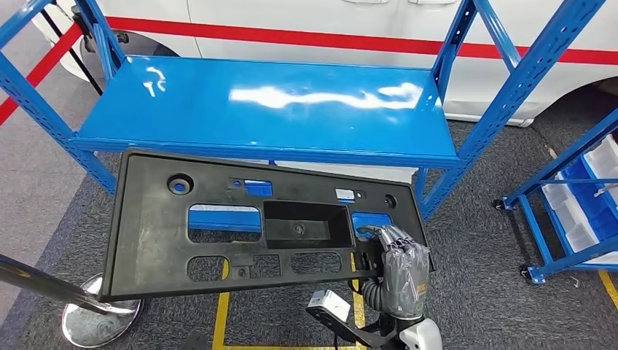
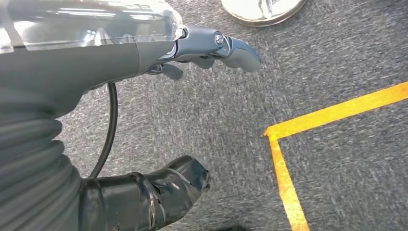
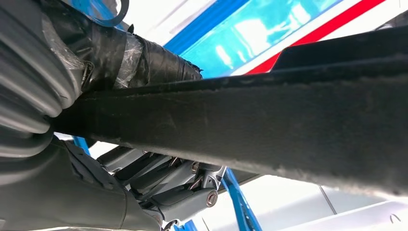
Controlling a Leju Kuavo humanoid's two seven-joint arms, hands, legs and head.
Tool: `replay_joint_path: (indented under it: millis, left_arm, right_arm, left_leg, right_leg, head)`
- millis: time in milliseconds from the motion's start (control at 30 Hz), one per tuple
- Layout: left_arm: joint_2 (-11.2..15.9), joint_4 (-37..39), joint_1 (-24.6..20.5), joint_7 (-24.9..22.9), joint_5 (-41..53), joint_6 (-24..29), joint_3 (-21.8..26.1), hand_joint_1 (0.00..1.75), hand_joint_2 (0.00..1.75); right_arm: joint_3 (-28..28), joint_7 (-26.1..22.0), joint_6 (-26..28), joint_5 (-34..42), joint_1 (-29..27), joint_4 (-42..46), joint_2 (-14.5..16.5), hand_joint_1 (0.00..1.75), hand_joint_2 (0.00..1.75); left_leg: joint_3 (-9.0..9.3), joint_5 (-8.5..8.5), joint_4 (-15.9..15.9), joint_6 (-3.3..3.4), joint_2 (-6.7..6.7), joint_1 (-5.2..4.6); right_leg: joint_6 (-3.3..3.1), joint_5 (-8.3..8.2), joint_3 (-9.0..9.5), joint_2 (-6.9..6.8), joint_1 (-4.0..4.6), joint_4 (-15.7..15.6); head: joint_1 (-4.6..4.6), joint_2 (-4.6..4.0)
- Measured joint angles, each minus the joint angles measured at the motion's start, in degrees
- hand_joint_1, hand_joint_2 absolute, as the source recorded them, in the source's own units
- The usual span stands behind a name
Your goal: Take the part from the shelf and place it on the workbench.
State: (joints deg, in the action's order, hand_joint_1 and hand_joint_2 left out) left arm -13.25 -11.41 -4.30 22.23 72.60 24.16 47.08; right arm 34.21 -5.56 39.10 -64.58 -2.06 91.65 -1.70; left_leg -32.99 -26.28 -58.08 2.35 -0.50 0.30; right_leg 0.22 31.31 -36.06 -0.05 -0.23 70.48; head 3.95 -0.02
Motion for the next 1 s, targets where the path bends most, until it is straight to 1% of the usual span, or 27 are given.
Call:
replay_joint_path:
  millis: [33, 67, 100, 133, 167, 200, 233, 267, 300, 333, 367, 400, 433, 467, 500, 533, 567, 600, 633, 667, 700, 900, 933, 1000]
  left_arm:
    - [-0.05, 0.0, 0.0, 0.0, 0.01, 0.0, 0.0, 0.0, 1.75]
    - [-0.1, 0.0, -0.01, 0.01, 0.01, -0.01, 0.0, 0.0, 1.75]
    - [-0.15, 0.0, -0.04, 0.01, 0.0, -0.01, 0.0, 0.0, 1.75]
    - [-0.21, 0.0, -0.06, 0.02, 0.01, -0.02, 0.0, 0.0, 1.75]
    - [-0.22, 0.0, -0.06, 0.02, 0.01, -0.02, 0.0, 0.0, 1.75]
    - [-0.23, 0.0, -0.04, 0.02, 0.02, -0.03, 0.01, 0.0, 1.75]
    - [-0.23, 0.0, 0.01, 0.03, 0.03, -0.04, 0.01, 0.0, 1.75]
    - [-0.22, 0.0, 0.05, 0.03, 0.04, -0.07, 0.02, 0.0, 1.75]
    - [-0.21, 0.0, 0.06, 0.04, 0.05, -0.09, 0.02, 0.0, 1.75]
    - [-0.21, 0.0, 0.06, 0.05, 0.05, -0.12, 0.02, 0.0, 1.75]
    - [-0.21, 0.0, 0.06, 0.06, 0.06, -0.14, 0.02, 0.0, 1.75]
    - [-0.21, 0.0, 0.06, 0.07, 0.06, -0.14, 0.02, 0.0, 1.75]
    - [-0.21, 0.0, 0.07, 0.07, 0.07, -0.14, 0.02, 0.0, 1.75]
    - [-0.21, 0.0, 0.07, 0.06, 0.08, -0.14, 0.02, 0.0, 1.75]
    - [-0.21, 0.0, 0.05, 0.06, 0.08, -0.14, 0.02, 0.0, 1.75]
    - [-0.2, 0.0, 0.0, 0.06, 0.08, -0.14, 0.02, 0.0, 1.75]
    - [-0.2, 0.0, -0.05, 0.07, 0.1, -0.14, 0.02, 0.0, 1.75]
    - [-0.19, 0.0, -0.08, 0.07, 0.13, -0.14, 0.02, 0.0, 1.75]
    - [-0.19, 0.0, -0.1, 0.08, 0.15, -0.14, 0.02, 0.0, 1.75]
    - [-0.19, 0.0, -0.09, 0.08, 0.18, -0.14, 0.02, 0.0, 1.75]
    - [-0.19, 0.0, -0.07, 0.08, 0.19, -0.14, 0.02, 0.0, 1.75]
    - [-0.19, 0.0, -0.07, 0.09, 0.19, -0.14, 0.02, 0.0, 1.75]
    - [-0.19, 0.0, -0.06, 0.08, 0.19, -0.14, 0.02, 0.0, 1.75]
    - [-0.19, 0.0, -0.02, 0.04, 0.21, -0.14, 0.02, 0.0, 1.75]
  right_arm:
    - [-0.01, -0.01, 0.0, 0.02, 0.03, 0.0, 0.0, 1.75, 1.75]
    - [-0.01, -0.01, 0.0, 0.03, 0.05, 0.01, 0.0, 1.75, 1.75]
    - [-0.01, -0.02, 0.0, 0.03, 0.06, 0.02, 0.0, 1.75, 1.75]
    - [-0.01, -0.03, 0.0, 0.05, 0.07, 0.02, 0.0, 1.75, 1.75]
    - [-0.02, -0.03, 0.0, 0.08, 0.06, 0.03, 0.0, 1.75, 1.75]
    - [-0.02, -0.05, -0.01, 0.1, 0.06, 0.02, 0.01, 1.75, 1.75]
    - [-0.03, -0.08, -0.02, 0.13, 0.07, 0.02, 0.02, 1.75, 1.75]
    - [-0.04, -0.13, -0.03, 0.15, 0.08, 0.02, 0.04, 1.75, 1.75]
    - [-0.04, -0.18, -0.05, 0.16, 0.08, 0.02, 0.07, 1.75, 1.75]
    - [-0.05, -0.22, -0.07, 0.17, 0.08, 0.02, 0.08, 1.75, 1.75]
    - [-0.05, -0.26, -0.08, 0.18, 0.08, 0.02, 0.1, 1.75, 1.75]
    - [-0.05, -0.3, -0.09, 0.19, 0.05, 0.0, 0.11, 1.75, 1.75]
    - [-0.05, -0.34, -0.1, 0.19, 0.04, -0.02, 0.11, 1.75, 1.75]
    - [-0.05, -0.37, -0.11, 0.19, 0.03, -0.03, 0.11, 1.75, 1.75]
    - [-0.05, -0.38, -0.11, 0.2, 0.02, -0.04, 0.11, 1.75, 1.75]
    - [-0.05, -0.39, -0.11, 0.21, 0.02, -0.04, 0.11, 1.75, 1.75]
    - [-0.07, -0.39, -0.11, 0.23, 0.04, -0.04, 0.11, 1.75, 1.75]
    - [-0.09, -0.39, -0.11, 0.24, 0.04, -0.04, 0.11, 1.75, 1.75]
    - [-0.1, -0.39, -0.11, 0.25, 0.05, -0.04, 0.11, 1.75, 1.75]
    - [-0.11, -0.39, -0.11, 0.25, 0.05, -0.04, 0.11, 1.75, 1.75]
    - [-0.11, -0.39, -0.11, 0.25, 0.05, -0.04, 0.11, 1.75, 1.75]
    - [-0.11, -0.4, -0.11, 0.25, 0.05, -0.04, 0.11, 1.75, 1.75]
    - [-0.11, -0.42, -0.12, 0.26, 0.05, -0.04, 0.11, 1.75, 1.75]
    - [-0.11, -0.45, -0.13, 0.32, 0.03, -0.04, 0.11, 1.75, 1.75]
  left_leg:
    - [-0.35, 0.16, -0.2, -0.09, 0.02, -0.09]
    - [-0.59, 0.37, -0.36, -0.26, 0.03, -0.17]
    - [-0.78, 0.66, -0.41, -0.52, 0.03, -0.18]
    - [-0.93, 1.01, -0.35, -0.83, 0.0, -0.14]
    - [-1.01, 1.41, -0.22, -1.18, 0.0, -0.09]
    - [-1.18, 1.46, -0.19, -1.52, 0.02, -0.04]
    - [-1.45, 0.8, -0.56, -1.81, 0.08, -0.08]
    - [-1.97, -0.76, -1.85, -2.07, 0.16, -0.11]
    - [-2.79, -3.11, -4.21, -2.33, 0.23, -0.08]
    - [-3.79, -5.75, -7.55, -2.58, 0.27, -0.02]
    - [-4.74, -7.91, -11.27, -2.84, 0.27, 0.11]
    - [-5.3, -8.96, -14.25, -3.1, 0.27, 0.25]
    - [-5.2, -8.87, -15.83, -3.31, 0.26, 0.37]
    - [-4.03, -7.53, -15.18, -3.48, 0.26, 0.52]
    - [-1.94, -5.7, -12.55, -3.6, 0.26, 0.66]
    - [0.53, -4.58, -8.74, -3.68, 0.29, 0.78]
    - [3.03, -4.07, -4.73, -3.66, 0.39, 0.72]
    - [4.55, -4.21, -2.0, -3.49, 0.5, 0.63]
    - [5.23, -4.69, -0.47, -3.29, 0.61, 0.5]
    - [5.38, -4.76, -0.02, -3.09, 0.69, 0.37]
    - [5.16, -4.68, -0.14, -2.97, 0.7, 0.37]
    - [5.07, -4.65, -0.1, -2.94, 0.71, 0.35]
    - [5.02, -4.59, -0.15, -2.85, 0.71, 0.32]
    - [4.76, -4.3, -0.18, -2.47, 0.71, 0.28]
  right_leg:
    - [-0.5, -0.99, 2.76, 0.02, 0.15, -4.18]
    - [-0.92, -1.5, 5.07, 0.04, 0.32, -7.98]
    - [-1.25, -1.61, 6.51, 0.06, 0.51, -10.59]
    - [-1.44, -1.42, 7.0, 0.07, 0.66, -11.8]
    - [-1.53, -1.73, 7.03, 0.07, 0.76, -12.3]
    - [-1.7, -2.21, 6.9, -0.02, 0.57, -12.69]
    - [-1.98, -2.75, 6.71, -0.13, 0.37, -13.13]
    - [-2.31, -3.36, 6.39, -0.26, 0.13, -13.55]
    - [-2.58, -3.93, 5.91, -0.4, -0.1, -13.79]
    - [-2.76, -4.4, 5.26, -0.45, -0.06, -13.73]
    - [-2.82, -4.81, 4.52, -0.52, -0.06, -13.51]
    - [-2.75, -5.17, 3.76, -0.57, -0.07, -13.23]
    - [-2.66, -5.49, 2.99, -0.61, -0.1, -12.89]
    - [-2.51, -5.74, 2.2, -0.63, -0.17, -12.44]
    - [-2.32, -5.94, 1.46, -0.63, -0.27, -11.91]
    - [-2.11, -6.11, 0.76, -0.62, -0.34, -11.33]
    - [-1.82, -6.29, 0.08, -0.6, -0.34, -10.74]
    - [-1.49, -6.57, -0.37, -0.6, -0.3, -10.35]
    - [-1.19, -6.84, -0.68, -0.59, -0.22, -10.11]
    - [-0.96, -7.07, -0.84, -0.59, -0.16, -10.01]
    - [-0.83, -7.24, -0.87, -0.6, -0.16, -10.02]
    - [-0.78, -7.37, -0.9, -0.6, -0.16, -10.06]
    - [-0.68, -7.52, -0.94, -0.6, -0.18, -10.13]
    - [-0.34, -7.99, -1.03, -0.57, -0.14, -10.3]
  head:
    - [-0.02, 0.01]
    - [-0.02, 0.01]
    - [-0.03, 0.01]
    - [-0.03, 0.02]
    - [-0.02, 0.01]
    - [-0.01, 0.01]
    - [-0.02, 0.0]
    - [-0.04, 0.0]
    - [-0.06, 0.0]
    - [-0.09, 0.0]
    - [-0.1, 0.01]
    - [-0.1, 0.01]
    - [-0.1, 0.02]
    - [-0.1, 0.01]
    - [-0.1, 0.01]
    - [-0.1, 0.01]
    - [-0.1, 0.01]
    - [-0.1, 0.01]
    - [-0.09, 0.01]
    - [-0.08, 0.01]
    - [-0.08, 0.01]
    - [-0.08, 0.01]
    - [-0.08, 0.01]
    - [-0.08, 0.0]
